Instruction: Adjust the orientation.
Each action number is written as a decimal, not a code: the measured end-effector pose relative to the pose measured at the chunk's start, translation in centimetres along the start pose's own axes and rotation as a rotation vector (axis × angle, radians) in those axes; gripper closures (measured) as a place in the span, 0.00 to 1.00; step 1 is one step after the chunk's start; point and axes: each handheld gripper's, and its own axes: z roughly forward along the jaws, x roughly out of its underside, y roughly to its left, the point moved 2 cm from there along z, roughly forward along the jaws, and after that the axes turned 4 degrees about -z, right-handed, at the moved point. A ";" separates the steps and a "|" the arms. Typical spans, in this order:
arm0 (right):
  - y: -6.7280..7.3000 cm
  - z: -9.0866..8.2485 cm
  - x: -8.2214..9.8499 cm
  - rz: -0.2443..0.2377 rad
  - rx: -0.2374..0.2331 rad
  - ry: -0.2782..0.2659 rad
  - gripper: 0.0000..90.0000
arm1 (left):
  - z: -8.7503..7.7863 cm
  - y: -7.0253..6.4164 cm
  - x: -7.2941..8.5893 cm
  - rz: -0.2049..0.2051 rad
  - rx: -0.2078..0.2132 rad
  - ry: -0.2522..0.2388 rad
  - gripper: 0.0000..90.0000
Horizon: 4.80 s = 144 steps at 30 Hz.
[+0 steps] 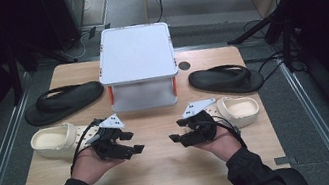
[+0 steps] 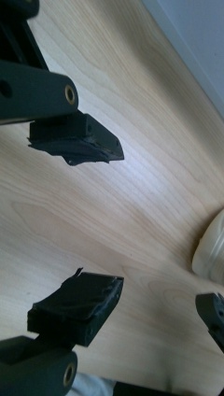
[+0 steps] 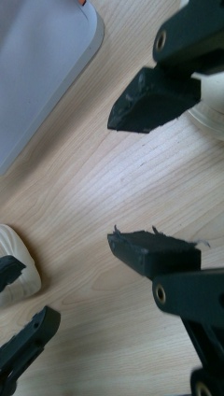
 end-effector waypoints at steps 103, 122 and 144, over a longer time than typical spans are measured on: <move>0.9 1.2 -0.4 -0.029 -0.071 0.022 0.53 | -10.6 10.6 6.0 -0.366 -0.299 0.090 0.47; 1.5 1.2 -0.3 -0.054 -0.083 0.021 0.52 | -9.8 10.8 4.7 -0.417 -0.159 0.108 0.79; 1.7 0.7 -0.7 -0.059 -0.096 -0.032 0.52 | -9.7 5.0 0.6 -0.336 -0.088 0.030 0.86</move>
